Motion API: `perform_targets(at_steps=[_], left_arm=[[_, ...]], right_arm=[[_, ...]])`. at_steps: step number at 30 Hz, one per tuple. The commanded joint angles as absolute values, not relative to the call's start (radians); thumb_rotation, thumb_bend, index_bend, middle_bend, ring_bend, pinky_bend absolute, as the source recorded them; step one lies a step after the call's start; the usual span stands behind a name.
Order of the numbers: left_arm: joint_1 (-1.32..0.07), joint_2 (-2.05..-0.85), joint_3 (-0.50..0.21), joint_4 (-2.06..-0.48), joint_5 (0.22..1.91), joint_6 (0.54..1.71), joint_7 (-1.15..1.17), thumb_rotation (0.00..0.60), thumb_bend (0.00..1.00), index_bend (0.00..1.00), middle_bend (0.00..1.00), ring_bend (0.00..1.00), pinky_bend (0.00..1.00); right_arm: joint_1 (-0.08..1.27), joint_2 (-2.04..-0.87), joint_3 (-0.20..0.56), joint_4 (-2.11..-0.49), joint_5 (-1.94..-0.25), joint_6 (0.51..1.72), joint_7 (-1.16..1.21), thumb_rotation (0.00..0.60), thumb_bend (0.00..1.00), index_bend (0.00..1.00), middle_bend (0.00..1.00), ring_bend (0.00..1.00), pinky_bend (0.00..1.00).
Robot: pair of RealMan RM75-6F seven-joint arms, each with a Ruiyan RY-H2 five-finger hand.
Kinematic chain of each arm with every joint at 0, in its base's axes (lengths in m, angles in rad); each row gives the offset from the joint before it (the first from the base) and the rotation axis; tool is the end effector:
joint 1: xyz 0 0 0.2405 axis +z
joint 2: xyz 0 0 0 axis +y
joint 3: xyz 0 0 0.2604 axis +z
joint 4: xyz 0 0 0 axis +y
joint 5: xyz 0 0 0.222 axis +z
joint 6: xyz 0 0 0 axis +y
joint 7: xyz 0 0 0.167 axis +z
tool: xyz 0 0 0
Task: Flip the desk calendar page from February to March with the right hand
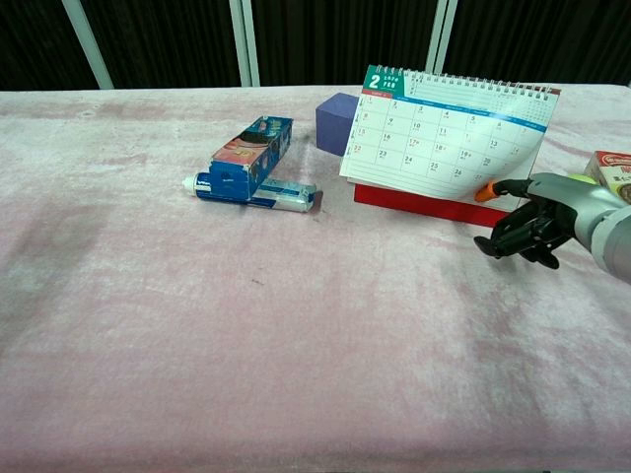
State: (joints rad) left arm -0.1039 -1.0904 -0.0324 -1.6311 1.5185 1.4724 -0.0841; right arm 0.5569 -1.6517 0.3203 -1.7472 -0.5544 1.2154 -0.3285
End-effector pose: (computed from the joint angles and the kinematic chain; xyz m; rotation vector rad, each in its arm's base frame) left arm -0.3137 0.2073 0.1516 -1.4011 -0.9643 -0.9680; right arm -0.1808 -0.3157 -0.0443 1.1379 -1.7100 0.9046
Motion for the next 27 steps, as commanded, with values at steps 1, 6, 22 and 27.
perform_targets(at_steps=[1,6,22,27], left_arm=[[-0.104,-1.09,-0.032,-1.631,1.519,1.472,-0.085,0.6,0.0,0.0,0.0,0.0,0.0],[-0.104,-1.089,-0.032,-1.631,1.52,1.473,-0.086,0.6,0.0,0.0,0.0,0.0,0.0],[-0.102,-1.092,-0.028,-1.632,1.529,1.479,-0.079,0.6,0.0,0.0,0.0,0.0,0.0],[-0.102,-1.093,-0.027,-1.632,1.53,1.478,-0.079,0.6,0.0,0.0,0.0,0.0,0.0]], right_arm=[[0.56,-1.654,0.319,-1.76,-0.56,1.226,-0.339,0.6,0.37,0.0,0.65,0.78,0.83],[0.557,-1.647,0.316,-1.786,-0.566,1.238,-0.346,0.6,0.37,0.0,0.65,0.78,0.83],[0.481,-1.538,0.237,-2.009,-0.815,1.334,-0.315,0.6,0.37,0.2,0.61,0.74,0.8],[0.478,-1.502,0.254,-2.043,-0.892,1.358,-0.314,0.6,0.37,0.22,0.41,0.5,0.66]])
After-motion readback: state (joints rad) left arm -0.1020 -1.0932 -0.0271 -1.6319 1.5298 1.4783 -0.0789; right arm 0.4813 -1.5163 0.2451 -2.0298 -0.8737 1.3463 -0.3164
